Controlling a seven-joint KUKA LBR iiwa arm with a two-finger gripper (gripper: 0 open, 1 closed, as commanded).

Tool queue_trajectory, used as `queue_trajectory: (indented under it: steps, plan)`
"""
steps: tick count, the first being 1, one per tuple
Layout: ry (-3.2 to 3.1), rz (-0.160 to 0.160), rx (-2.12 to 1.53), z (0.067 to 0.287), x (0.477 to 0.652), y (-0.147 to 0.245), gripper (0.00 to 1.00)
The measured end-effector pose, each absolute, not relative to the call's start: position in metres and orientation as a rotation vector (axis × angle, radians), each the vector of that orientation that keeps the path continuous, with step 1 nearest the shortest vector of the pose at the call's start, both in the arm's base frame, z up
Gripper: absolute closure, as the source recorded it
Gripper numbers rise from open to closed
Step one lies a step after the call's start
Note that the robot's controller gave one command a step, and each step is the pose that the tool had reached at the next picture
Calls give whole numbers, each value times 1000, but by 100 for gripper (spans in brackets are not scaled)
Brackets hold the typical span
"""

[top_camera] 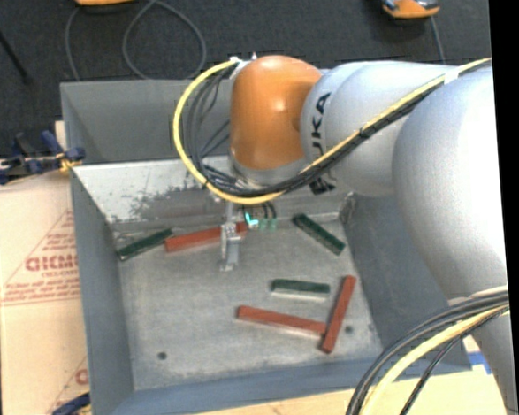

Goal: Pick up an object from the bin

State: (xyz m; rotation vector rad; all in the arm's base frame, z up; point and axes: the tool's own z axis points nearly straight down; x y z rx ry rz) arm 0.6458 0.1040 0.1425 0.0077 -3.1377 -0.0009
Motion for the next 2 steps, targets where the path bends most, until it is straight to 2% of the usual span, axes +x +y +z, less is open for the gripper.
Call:
queue_trajectory:
  steps: [1,2]
  plan:
    - [-3144,4,-12,69,640,25,0]
    - [-3148,-1,-107,72,523,-8,0]
